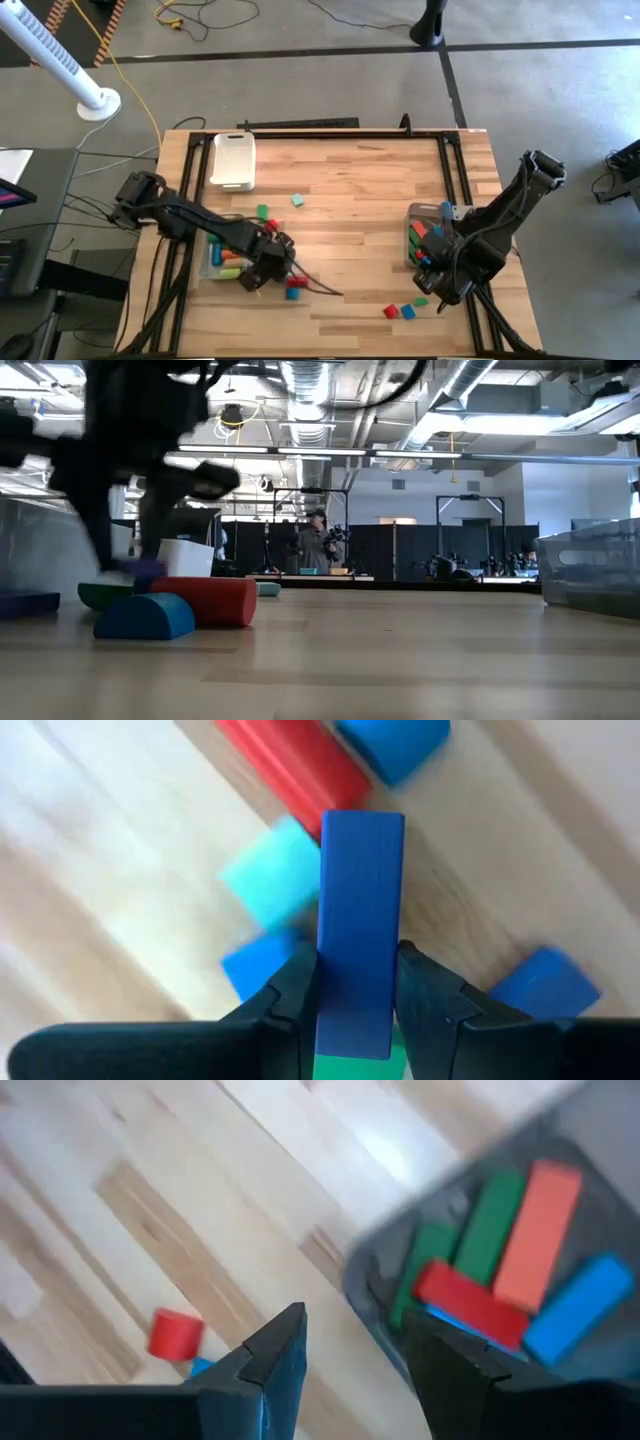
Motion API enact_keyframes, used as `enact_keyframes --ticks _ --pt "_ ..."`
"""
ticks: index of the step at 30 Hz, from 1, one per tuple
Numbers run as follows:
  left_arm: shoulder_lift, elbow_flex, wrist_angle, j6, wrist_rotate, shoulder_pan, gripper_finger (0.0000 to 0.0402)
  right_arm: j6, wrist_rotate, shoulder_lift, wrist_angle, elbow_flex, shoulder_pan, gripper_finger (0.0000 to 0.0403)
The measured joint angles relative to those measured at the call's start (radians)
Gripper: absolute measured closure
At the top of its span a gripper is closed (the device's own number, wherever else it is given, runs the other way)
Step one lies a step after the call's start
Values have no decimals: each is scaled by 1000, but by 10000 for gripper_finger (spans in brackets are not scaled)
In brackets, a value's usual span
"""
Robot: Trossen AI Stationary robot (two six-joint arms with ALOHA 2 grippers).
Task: Sort blocks by size
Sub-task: Put the purple rectangular block into the black bin
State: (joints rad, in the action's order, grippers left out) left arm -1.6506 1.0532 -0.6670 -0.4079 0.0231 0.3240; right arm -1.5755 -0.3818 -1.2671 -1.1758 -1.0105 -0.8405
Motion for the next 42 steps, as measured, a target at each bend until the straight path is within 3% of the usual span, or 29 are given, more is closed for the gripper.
enact_keyframes --ticks 6,11,18,24,36,42 --pt "62 107 -3 9 87 -90 309 251 -110 0 130 -48 36 210" --pt "73 230 -19 60 263 -176 309 543 -166 0 313 -66 88 210" --pt "73 360 -27 78 425 -270 309 947 -175 0 605 -67 222 210" --pt "72 384 -74 48 563 -344 309 1251 -166 0 879 -67 328 210" --pt "53 384 0 53 716 -385 309 1470 -102 -4 1020 -67 401 210" --pt "17 386 109 140 839 -433 309 1595 -63 -4 1104 -68 444 210"
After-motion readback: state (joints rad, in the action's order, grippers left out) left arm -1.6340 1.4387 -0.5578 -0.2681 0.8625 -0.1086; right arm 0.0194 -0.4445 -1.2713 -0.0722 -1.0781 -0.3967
